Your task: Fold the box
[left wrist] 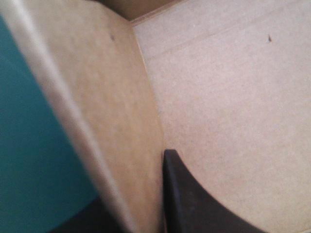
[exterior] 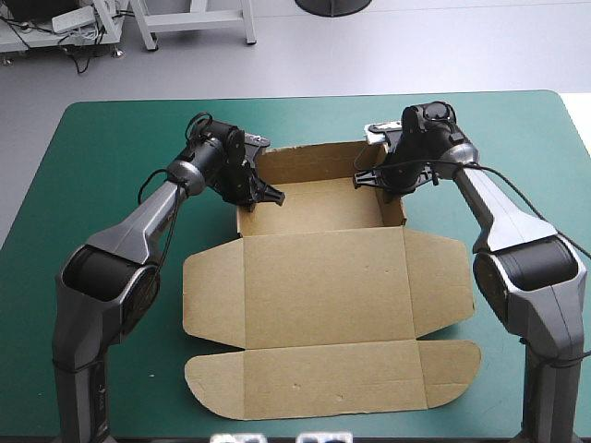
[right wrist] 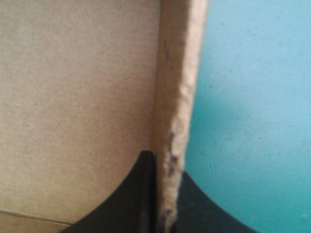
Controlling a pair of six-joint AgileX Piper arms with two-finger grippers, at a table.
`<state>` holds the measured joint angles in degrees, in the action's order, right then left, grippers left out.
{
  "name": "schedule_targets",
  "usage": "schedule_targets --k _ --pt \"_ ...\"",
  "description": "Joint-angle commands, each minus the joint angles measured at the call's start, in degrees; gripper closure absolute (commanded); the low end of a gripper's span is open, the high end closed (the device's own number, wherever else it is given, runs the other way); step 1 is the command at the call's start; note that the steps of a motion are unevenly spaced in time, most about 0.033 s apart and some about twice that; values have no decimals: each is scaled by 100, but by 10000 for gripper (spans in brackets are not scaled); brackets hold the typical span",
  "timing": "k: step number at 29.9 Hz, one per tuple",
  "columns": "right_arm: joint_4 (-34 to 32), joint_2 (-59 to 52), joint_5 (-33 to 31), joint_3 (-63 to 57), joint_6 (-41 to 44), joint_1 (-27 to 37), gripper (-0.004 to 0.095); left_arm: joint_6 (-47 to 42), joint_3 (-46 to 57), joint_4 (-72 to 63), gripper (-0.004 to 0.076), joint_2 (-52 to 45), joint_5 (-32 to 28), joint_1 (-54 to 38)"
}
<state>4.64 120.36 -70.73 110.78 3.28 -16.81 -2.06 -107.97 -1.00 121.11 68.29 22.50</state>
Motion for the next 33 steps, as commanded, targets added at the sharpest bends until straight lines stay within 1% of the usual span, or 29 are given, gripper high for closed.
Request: schedule_targets --k 1,3,5,6,7,8,9,10,11,12,13,14,16,22,28,30,33 --pt "-202 -79 -142 46 -248 -4 916 377 -75 -65 732 -125 601 99" --pt "-191 -90 -142 46 -328 -4 868 377 -149 -80 724 -137 601 99" --pt "-180 -127 -142 58 -386 -4 750 377 -309 -124 687 -148 601 99" --pt "-180 -154 -142 58 -413 -4 687 377 -400 -173 656 -149 601 99" --pt "-180 -167 -142 58 -436 -4 578 377 -506 -233 615 -157 601 99" --pt "-180 -195 -142 70 -436 -4 502 377 -576 -264 575 -157 601 99" --pt "-190 -229 -142 70 -436 -4 408 377 -715 -292 507 -163 601 99" --pt "-217 -255 -142 83 -406 -4 328 377 -804 -330 470 -172 601 99" --pt "-243 -284 -142 83 -373 -4 277 377 -906 -381 395 -184 601 99" --pt "-244 -316 -142 83 -373 -4 241 377 -997 -409 336 -184 601 99" --pt "-244 -365 -142 90 -373 -4 214 365 -1068 -451 295 -196 612 99" --pt "-244 -417 -142 97 -373 -4 213 343 -1142 -540 251 -219 612 99" --pt "-244 -529 -142 97 -373 -4 213 299 -1169 -581 227 -259 612 99" --pt "-392 -967 -142 105 -373 6 216 299 -1169 -463 227 -467 612 99" --pt "-464 -1364 -142 105 -363 6 226 323 -1169 41 227 -775 612 99" --pt "-409 -1487 -142 105 -363 6 233 323 -1169 100 227 -910 612 99" --pt "-149 -1690 -142 105 -295 6 234 152 -1169 100 229 -1150 612 99"
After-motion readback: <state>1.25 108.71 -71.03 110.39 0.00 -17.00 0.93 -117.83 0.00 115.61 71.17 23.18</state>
